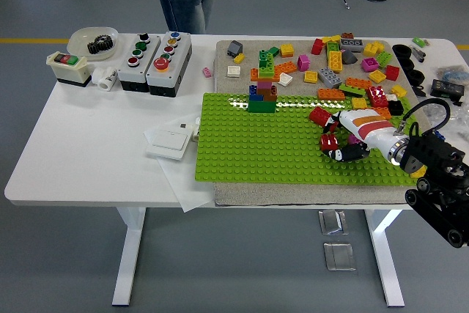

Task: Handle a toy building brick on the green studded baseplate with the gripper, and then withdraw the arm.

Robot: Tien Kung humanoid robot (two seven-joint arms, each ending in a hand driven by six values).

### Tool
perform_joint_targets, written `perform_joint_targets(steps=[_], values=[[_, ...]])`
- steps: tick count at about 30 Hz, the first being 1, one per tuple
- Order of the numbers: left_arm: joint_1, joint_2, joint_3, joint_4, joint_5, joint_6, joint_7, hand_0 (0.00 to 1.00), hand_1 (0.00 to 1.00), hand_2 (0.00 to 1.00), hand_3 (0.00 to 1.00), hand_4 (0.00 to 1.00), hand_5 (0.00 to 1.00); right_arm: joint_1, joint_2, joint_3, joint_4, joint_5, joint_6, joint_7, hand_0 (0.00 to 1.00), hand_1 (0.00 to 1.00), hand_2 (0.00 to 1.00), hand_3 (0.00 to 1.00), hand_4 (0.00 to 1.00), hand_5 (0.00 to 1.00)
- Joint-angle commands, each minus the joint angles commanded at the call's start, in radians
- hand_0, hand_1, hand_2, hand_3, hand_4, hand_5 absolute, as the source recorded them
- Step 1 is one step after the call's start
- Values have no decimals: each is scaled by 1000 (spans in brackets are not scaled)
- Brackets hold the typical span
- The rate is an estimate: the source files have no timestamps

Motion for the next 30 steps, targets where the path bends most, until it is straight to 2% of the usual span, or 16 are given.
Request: perform_joint_targets(steps=[19,23,24,30], values=[[0,0,-2,0,2,-1,1,783,723,693,576,596,638,-7,2,-8,-2,-8,-8,-3,578,657,715,629,818,375],[-1,0,-3,0,3,-1,1,783,723,693,576,596,638,-14,-4,-5,7,-8,-27,2,578,657,715,629,818,375],[0,0,-3,0,3,0,0,783,723,692,576,598,640,-15,-6,-3,10,-8,-33,3,543,636,704,623,817,373],[0,0,-5,0,4,0,0,784,723,692,576,596,639,-20,-14,2,33,-8,-67,8,521,620,697,620,816,373]])
